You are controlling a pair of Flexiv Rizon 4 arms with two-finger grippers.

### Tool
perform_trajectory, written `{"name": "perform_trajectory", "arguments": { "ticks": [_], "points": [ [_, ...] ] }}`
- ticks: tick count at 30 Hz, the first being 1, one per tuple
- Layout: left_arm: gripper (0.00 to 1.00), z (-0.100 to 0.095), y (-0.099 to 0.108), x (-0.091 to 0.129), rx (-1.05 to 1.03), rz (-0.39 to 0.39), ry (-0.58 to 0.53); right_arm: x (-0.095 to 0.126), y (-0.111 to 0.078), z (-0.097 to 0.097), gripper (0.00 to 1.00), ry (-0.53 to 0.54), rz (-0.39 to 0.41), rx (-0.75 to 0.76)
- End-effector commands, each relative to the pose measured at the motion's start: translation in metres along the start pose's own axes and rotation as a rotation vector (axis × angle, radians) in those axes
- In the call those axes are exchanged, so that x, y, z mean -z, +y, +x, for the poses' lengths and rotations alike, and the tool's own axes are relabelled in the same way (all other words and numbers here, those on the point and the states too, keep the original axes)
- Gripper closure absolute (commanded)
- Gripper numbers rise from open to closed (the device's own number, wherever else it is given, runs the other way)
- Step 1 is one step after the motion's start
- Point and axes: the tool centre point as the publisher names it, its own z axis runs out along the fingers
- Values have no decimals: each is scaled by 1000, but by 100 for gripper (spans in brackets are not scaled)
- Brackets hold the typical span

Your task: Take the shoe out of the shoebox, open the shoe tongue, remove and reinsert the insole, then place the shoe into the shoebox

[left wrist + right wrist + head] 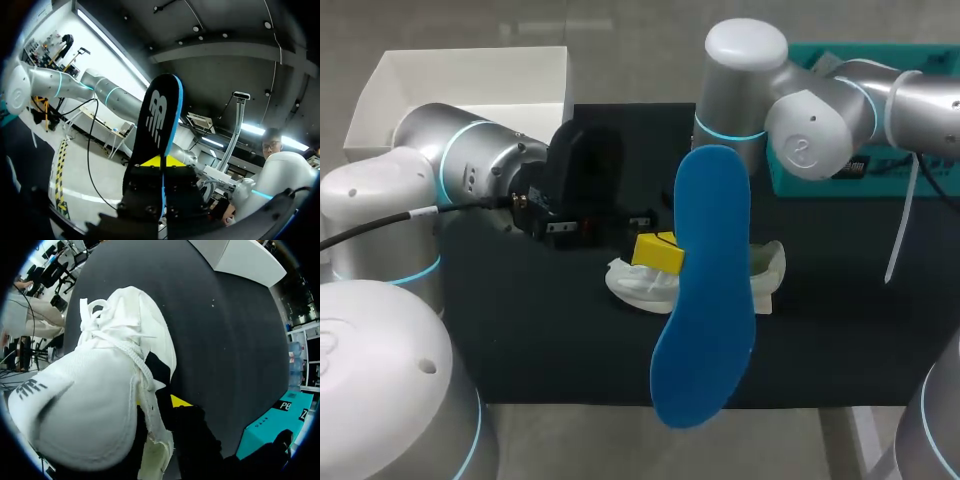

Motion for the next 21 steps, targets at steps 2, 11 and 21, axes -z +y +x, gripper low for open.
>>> {"name": "perform_trajectory", "arguments": {
  "ticks": [2, 11, 21],
  "points": [
    [100, -2, 0, 0, -1, 1, 5, -1, 0, 0, 100, -2, 1, 0],
    [100, -2, 0, 0, -1, 1, 5, 21, 3, -6, 100, 7, 0, -185],
    [100, -2, 0, 0, -1, 1, 5, 44, 8, -15, 100, 57, -61, -809]
  ]
}}
